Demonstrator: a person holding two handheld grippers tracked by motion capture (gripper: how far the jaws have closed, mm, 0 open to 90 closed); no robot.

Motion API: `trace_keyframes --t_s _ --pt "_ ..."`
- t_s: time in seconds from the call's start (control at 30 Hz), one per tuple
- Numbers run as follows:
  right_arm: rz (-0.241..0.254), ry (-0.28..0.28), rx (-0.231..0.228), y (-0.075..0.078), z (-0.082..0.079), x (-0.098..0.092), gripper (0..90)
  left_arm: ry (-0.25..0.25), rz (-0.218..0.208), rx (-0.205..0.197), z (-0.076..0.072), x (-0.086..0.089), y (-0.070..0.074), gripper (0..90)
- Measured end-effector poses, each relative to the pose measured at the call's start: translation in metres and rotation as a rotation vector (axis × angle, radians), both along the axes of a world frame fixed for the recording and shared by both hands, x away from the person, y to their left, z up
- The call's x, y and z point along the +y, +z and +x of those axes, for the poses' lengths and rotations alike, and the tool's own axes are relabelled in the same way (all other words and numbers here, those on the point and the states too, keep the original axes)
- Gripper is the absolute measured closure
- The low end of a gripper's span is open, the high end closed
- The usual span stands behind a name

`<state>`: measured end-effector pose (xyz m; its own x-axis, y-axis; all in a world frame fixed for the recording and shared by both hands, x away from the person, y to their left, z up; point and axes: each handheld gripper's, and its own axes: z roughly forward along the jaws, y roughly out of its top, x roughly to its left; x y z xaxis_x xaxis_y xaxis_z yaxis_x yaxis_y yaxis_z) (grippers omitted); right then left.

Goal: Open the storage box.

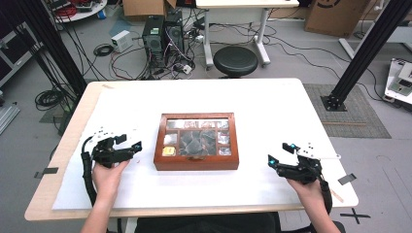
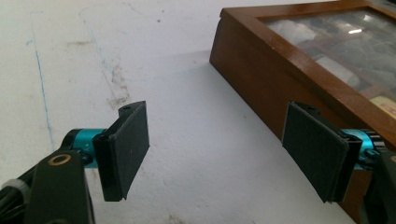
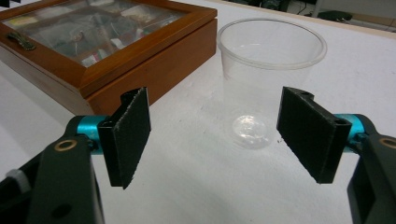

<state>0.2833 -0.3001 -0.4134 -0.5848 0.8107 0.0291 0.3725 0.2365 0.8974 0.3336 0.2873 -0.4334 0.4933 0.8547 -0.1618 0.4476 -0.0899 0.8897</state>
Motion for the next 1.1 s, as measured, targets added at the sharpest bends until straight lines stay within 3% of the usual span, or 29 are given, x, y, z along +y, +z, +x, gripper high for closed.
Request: trace_keyframes --t_s 0.23,0.33,0.53,0.9,1.1 --pt "0.014 -0.017 0.006 0.000 0.003 -0.003 26.4 -0.056 0.017 -0.029 -0.011 -0.011 0.004 23.2" --pt "0.018 -0.023 0.011 0.000 0.004 -0.003 26.4 -0.106 0.014 -0.040 -0.021 -0.018 0.005 23.2" --pt "0.020 -0.020 0.018 -0.001 0.007 -0.003 26.4 -0.133 0.013 -0.050 -0.033 -0.021 0.005 23.3" --pt "0.025 -0.020 0.020 -0.001 0.011 -0.002 26.4 -0.161 0.041 -0.040 -0.045 -0.018 0.004 23.2" --pt "0.029 -0.026 0.023 -0.001 0.012 -0.004 26.4 -0.247 0.060 -0.010 -0.043 -0.028 0.001 23.2"
